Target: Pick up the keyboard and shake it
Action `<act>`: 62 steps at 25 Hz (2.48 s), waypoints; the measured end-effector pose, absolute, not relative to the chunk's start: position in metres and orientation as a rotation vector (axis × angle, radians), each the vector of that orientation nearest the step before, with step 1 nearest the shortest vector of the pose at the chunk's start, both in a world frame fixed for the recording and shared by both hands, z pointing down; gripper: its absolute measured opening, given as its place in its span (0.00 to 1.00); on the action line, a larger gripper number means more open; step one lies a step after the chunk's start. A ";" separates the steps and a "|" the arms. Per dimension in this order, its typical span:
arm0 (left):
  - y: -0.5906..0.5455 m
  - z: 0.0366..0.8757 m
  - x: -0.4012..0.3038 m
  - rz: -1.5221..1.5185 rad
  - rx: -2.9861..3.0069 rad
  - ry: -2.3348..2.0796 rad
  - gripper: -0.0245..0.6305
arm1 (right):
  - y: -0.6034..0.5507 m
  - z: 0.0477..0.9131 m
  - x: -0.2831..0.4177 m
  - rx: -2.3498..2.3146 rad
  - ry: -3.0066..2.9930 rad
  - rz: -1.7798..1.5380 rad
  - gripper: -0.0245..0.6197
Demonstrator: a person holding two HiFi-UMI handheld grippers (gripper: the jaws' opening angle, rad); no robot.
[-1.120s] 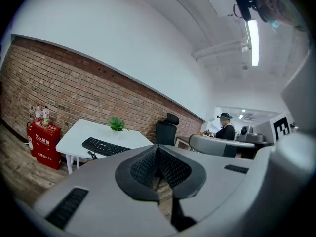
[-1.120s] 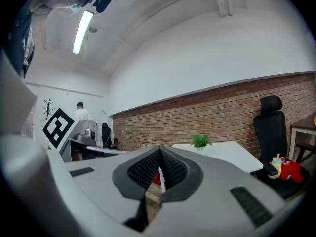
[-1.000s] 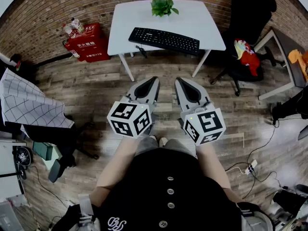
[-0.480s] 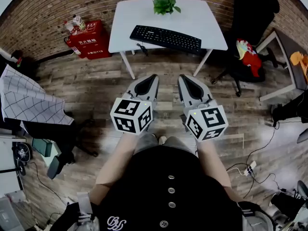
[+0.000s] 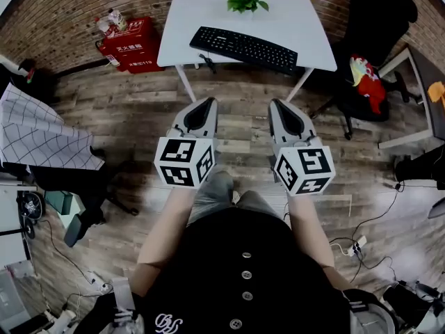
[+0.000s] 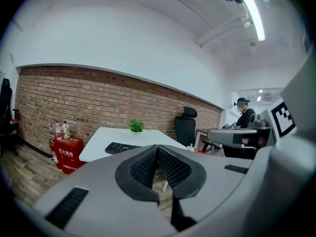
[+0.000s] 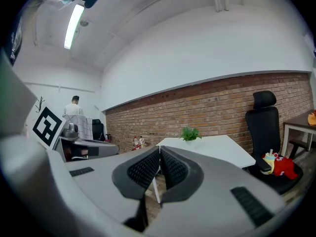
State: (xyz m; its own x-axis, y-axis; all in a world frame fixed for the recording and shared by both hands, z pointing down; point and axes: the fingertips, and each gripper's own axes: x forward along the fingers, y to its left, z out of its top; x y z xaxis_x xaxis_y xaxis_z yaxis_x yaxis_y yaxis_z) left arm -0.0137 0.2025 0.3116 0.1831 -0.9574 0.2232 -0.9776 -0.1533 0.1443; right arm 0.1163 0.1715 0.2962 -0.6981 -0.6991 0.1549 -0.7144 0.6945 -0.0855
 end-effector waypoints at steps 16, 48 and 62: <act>0.066 0.330 -0.092 0.124 2.235 -1.765 0.06 | 0.047 0.316 0.045 1.228 -2.757 0.241 0.08; -0.098 0.387 -0.097 0.300 2.340 -1.310 0.06 | -0.071 0.369 0.041 1.495 -2.467 0.458 0.08; -0.097 0.427 -0.063 0.423 2.322 -1.239 0.06 | -0.079 0.407 0.079 1.559 -2.425 0.669 0.08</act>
